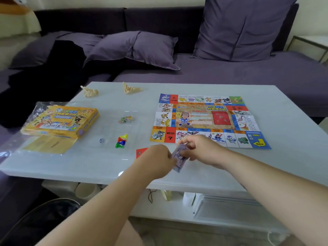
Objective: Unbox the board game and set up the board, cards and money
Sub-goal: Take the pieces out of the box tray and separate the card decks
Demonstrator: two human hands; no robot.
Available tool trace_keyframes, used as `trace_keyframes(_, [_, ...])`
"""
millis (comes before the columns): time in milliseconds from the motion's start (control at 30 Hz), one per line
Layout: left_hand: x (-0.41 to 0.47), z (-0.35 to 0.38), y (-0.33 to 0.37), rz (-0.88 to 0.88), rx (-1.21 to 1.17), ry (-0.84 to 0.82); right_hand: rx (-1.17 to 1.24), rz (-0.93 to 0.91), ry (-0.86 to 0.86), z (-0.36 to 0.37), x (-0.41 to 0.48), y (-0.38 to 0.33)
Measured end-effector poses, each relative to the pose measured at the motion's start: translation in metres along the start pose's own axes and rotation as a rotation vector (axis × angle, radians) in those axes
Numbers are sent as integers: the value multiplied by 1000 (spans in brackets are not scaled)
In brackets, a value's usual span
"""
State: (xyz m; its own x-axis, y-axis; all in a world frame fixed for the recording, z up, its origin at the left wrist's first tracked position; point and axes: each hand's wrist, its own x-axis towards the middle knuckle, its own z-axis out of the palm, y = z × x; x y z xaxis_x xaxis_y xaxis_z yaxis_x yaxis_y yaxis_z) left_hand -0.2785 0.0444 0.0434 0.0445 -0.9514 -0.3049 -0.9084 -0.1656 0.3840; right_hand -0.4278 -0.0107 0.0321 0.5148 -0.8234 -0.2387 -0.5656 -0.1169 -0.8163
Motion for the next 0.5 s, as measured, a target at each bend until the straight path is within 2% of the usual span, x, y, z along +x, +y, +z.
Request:
trace_keyframes(67, [-1, -15, -17, -38, 39, 134, -62, 16, -71, 5, 10, -11])
trace_keyframes(133, [-4, -24, -31, -89, 60, 275, -223, 10, -94, 9, 20, -17])
trace_keyframes(233, [-5, -13, -41, -138, 57, 240, -430, -2, -62, 17, 31, -18])
trace_keyframes(500, [3, 19, -37, -91, 143, 190, -524, -53, 10, 32, 30, -12])
